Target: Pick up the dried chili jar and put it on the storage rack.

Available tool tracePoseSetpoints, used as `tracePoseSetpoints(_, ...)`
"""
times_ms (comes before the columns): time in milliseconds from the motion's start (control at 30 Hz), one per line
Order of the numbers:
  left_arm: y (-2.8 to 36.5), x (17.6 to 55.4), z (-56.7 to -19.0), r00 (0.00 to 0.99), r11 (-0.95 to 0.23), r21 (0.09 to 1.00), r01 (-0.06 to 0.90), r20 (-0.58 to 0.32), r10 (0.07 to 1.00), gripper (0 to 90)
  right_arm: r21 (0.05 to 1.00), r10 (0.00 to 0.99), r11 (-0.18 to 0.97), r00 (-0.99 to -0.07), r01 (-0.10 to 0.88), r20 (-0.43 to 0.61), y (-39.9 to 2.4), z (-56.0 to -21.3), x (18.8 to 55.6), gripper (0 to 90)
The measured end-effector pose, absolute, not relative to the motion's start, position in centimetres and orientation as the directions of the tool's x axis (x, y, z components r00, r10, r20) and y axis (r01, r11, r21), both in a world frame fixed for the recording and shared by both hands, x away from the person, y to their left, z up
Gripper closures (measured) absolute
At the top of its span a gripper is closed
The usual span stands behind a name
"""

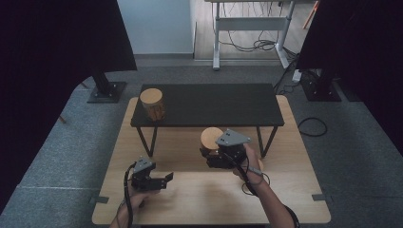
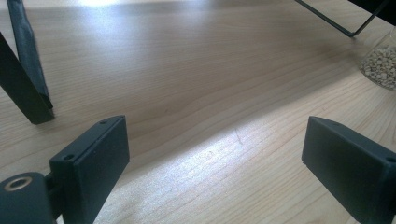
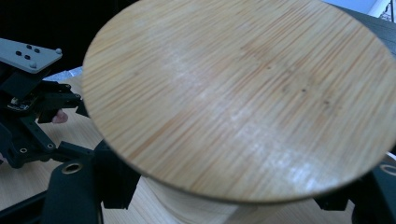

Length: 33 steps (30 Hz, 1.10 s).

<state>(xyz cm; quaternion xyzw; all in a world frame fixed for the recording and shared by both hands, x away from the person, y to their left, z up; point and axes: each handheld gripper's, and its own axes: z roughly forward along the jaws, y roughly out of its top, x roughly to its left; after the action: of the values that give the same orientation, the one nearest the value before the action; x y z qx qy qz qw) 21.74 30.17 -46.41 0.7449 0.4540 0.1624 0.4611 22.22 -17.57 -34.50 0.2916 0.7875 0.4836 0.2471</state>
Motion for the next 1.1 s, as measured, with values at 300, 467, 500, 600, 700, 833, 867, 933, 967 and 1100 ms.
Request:
tracePoseSetpoints(300,30.1,21.7,-46.4,0.538,-0.168,0.835,0.524,-0.172,0.825,6.8,0.903,0.692,0.370,-0.713,0.217,-0.113,-17.5,-33.9,22.5,25.0)
tracePoseSetpoints(467,30.1,21.7,-46.4,0.539,-0.170,0.835,0.524,-0.170,0.825,6.8,0.908,0.693,0.358,-0.714,0.218,-0.102,-17.7,-33.7,22.7,25.0)
tracePoseSetpoints(500,30.1,21.7,-46.4,0.540,-0.171,0.835,0.523,-0.169,0.825,6.8,0.908,0.693,0.356,-0.714,0.219,-0.100,-17.7,-33.7,22.7,25.0)
tracePoseSetpoints(600,30.1,21.7,-46.4,0.538,-0.170,0.835,0.524,-0.169,0.825,6.9,0.908,0.693,0.359,-0.713,0.216,-0.104,-17.7,-33.5,22.7,25.0)
tracePoseSetpoints(700,30.0,21.7,-46.4,0.539,-0.171,0.834,0.524,-0.170,0.825,6.8,0.908,0.692,0.359,-0.714,0.214,-0.106,-17.7,-33.4,22.7,25.0)
tracePoseSetpoints(833,30.0,21.7,-46.4,0.540,-0.172,0.834,0.524,-0.169,0.825,6.8,0.906,0.690,0.364,-0.715,0.214,-0.109,-17.7,-33.1,22.8,25.0)
tracePoseSetpoints(867,30.0,21.7,-46.4,0.540,-0.171,0.834,0.524,-0.170,0.824,6.8,0.906,0.690,0.366,-0.715,0.214,-0.110,-17.7,-33.0,22.8,25.0)
tracePoseSetpoints(933,30.1,21.7,-46.4,0.541,-0.166,0.836,0.523,-0.175,0.823,6.8,0.907,0.691,0.365,-0.715,0.211,-0.112,-17.7,-32.9,22.8,25.0)
tracePoseSetpoints(967,30.1,21.6,-46.3,0.542,-0.166,0.838,0.520,-0.174,0.822,6.9,0.908,0.692,0.362,-0.714,0.211,-0.111,-17.7,-32.8,22.8,25.0)
tracePoseSetpoints(1100,30.0,21.6,-46.3,0.544,-0.170,0.838,0.518,-0.170,0.822,6.8,0.909,0.691,0.362,-0.715,0.208,-0.111,-17.9,-32.4,22.8,25.0)
